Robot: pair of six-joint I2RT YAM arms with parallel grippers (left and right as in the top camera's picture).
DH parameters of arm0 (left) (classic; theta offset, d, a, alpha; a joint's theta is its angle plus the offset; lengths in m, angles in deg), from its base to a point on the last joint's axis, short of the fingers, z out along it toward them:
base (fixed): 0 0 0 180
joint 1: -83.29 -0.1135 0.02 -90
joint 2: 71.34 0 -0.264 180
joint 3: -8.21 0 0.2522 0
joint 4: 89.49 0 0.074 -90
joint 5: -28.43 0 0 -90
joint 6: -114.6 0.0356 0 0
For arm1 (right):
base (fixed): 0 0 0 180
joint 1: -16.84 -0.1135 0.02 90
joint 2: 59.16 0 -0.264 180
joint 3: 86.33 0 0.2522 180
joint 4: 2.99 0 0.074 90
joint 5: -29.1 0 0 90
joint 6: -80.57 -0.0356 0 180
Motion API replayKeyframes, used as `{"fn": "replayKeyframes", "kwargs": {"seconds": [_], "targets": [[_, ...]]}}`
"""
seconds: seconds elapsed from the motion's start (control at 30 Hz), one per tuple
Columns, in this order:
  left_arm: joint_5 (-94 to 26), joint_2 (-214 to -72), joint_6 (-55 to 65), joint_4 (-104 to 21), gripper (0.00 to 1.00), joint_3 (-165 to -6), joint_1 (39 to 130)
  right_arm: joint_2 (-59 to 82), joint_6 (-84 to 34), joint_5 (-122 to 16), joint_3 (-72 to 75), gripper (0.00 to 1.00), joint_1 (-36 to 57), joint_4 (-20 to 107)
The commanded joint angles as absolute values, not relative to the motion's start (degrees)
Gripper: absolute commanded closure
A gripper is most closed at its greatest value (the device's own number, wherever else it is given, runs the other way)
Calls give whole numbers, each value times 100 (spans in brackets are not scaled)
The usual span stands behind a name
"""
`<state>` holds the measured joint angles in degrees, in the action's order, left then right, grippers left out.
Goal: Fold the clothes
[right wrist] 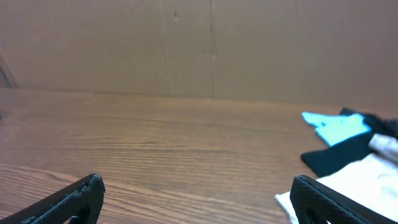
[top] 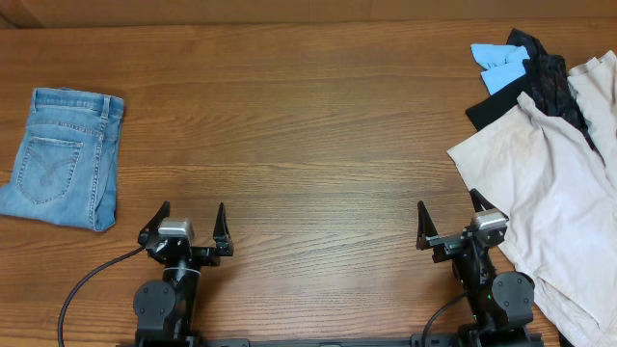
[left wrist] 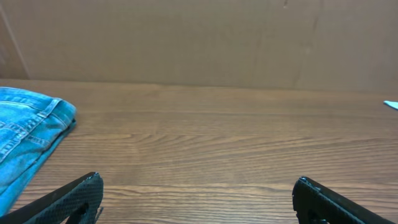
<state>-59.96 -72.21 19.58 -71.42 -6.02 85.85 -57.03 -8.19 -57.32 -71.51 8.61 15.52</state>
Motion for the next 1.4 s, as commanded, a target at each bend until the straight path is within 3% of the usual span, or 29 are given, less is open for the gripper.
{"fn": "replayKeyframes", "kwargs": {"seconds": [0.0, 0.6, 0.9, 1.17, 1.37], "targets": [[-5686, -7162, 1812, -7124, 0, -640, 8546, -5639, -1368, -5785, -7208, 0, 894, 1539], [-5470, -7710, 1816, -6444, 0, -2065, 8546, -5159, -1418, -6301, -5883, 0, 894, 2553], [-5467, -9658, 1919, -5489, 0, -3470, 8546, -3178, -1497, -6303, -4556, 0, 894, 3091], [-5439, -11900, 2140, -3715, 0, -5341, 8546, -488, -1567, -6253, -2788, 0, 1001, 4039], [-5126, -12917, 2138, -2908, 0, -6071, 8546, 806, -1355, -6244, -2126, 0, 1084, 3950]]}}
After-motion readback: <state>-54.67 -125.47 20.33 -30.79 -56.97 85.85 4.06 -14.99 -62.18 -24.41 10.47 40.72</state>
